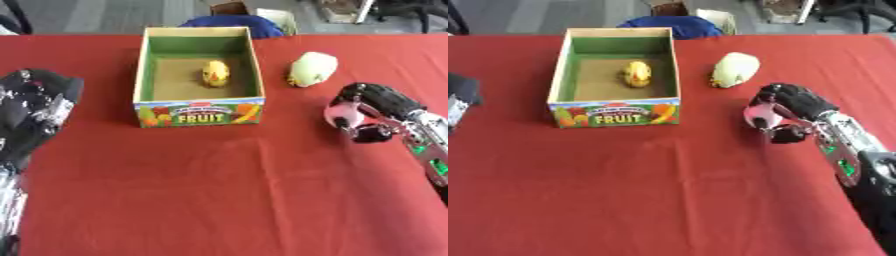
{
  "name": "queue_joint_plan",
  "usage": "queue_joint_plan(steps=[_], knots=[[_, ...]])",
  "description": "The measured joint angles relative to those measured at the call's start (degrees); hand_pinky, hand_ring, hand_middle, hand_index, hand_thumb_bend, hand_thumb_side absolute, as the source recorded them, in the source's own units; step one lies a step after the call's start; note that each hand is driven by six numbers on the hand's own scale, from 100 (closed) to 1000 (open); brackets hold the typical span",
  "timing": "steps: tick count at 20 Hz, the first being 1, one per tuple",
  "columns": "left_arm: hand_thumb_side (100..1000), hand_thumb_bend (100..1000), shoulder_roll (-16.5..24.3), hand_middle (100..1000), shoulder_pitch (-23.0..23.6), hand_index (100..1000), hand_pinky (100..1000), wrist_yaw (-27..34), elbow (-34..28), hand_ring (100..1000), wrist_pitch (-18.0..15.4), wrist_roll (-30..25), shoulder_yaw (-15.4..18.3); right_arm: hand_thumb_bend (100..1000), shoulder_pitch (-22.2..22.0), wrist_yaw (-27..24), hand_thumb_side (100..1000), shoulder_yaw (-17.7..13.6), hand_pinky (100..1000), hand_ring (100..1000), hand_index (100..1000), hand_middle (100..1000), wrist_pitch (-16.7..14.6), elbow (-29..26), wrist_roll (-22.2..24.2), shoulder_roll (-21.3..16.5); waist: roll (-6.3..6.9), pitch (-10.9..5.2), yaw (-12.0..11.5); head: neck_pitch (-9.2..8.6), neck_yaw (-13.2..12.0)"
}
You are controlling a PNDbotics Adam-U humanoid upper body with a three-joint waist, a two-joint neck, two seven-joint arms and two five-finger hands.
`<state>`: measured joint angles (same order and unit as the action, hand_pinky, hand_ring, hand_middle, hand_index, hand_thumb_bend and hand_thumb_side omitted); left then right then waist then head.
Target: Pick up objects on the table and place them in the box.
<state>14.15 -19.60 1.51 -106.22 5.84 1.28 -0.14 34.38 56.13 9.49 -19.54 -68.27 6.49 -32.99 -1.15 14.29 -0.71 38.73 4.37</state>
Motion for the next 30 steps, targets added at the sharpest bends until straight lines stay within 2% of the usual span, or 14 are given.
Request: queue_joint_plan(steps=[2,3,7,13,20,24,30], knots=[[352,502,0.0,516,0.0,564,588,0.0,0.0,523,0.0,0.0,0.0,153,0.1,0.4,100,-0.1,677,784,451,355,-0.1,0.0,-1.0,0.0,0.01,-0.02,0.0,0.00,0.0],[353,502,0.0,516,0.0,564,588,0.0,0.0,523,0.0,0.0,0.0,125,0.1,0.6,100,-0.1,658,763,387,294,-0.1,0.0,-1.7,0.0,0.03,-0.02,0.0,0.00,0.0],[352,503,0.0,516,0.0,564,588,0.0,0.0,523,0.0,0.0,0.0,100,0.1,0.8,100,-0.3,631,734,313,218,0.1,-0.7,-5.8,0.0,0.10,-0.02,0.1,0.00,0.0],[352,503,0.0,516,0.0,564,588,0.0,0.0,523,0.0,0.0,0.0,100,1.3,-1.1,100,-0.3,631,732,307,209,0.2,-3.8,-9.8,0.0,0.17,-0.02,0.3,0.00,0.0],[351,503,0.0,516,0.0,564,587,0.0,0.0,524,0.0,0.0,0.0,100,7.6,-7.9,100,-0.2,639,745,311,211,1.0,-6.9,-8.9,0.0,0.24,-0.19,0.3,0.03,0.1],[351,502,0.0,516,0.2,564,587,0.0,0.0,524,0.0,0.0,0.0,100,12.2,-10.7,100,0.4,642,749,317,217,1.0,-5.1,-7.1,1.3,0.40,-0.28,0.3,0.03,0.1],[350,501,0.0,516,0.2,564,587,0.1,0.0,524,0.0,0.0,0.0,100,18.6,-10.7,100,1.0,647,756,326,223,-0.5,1.5,-5.9,6.1,0.90,-0.37,-0.5,0.03,0.5]])
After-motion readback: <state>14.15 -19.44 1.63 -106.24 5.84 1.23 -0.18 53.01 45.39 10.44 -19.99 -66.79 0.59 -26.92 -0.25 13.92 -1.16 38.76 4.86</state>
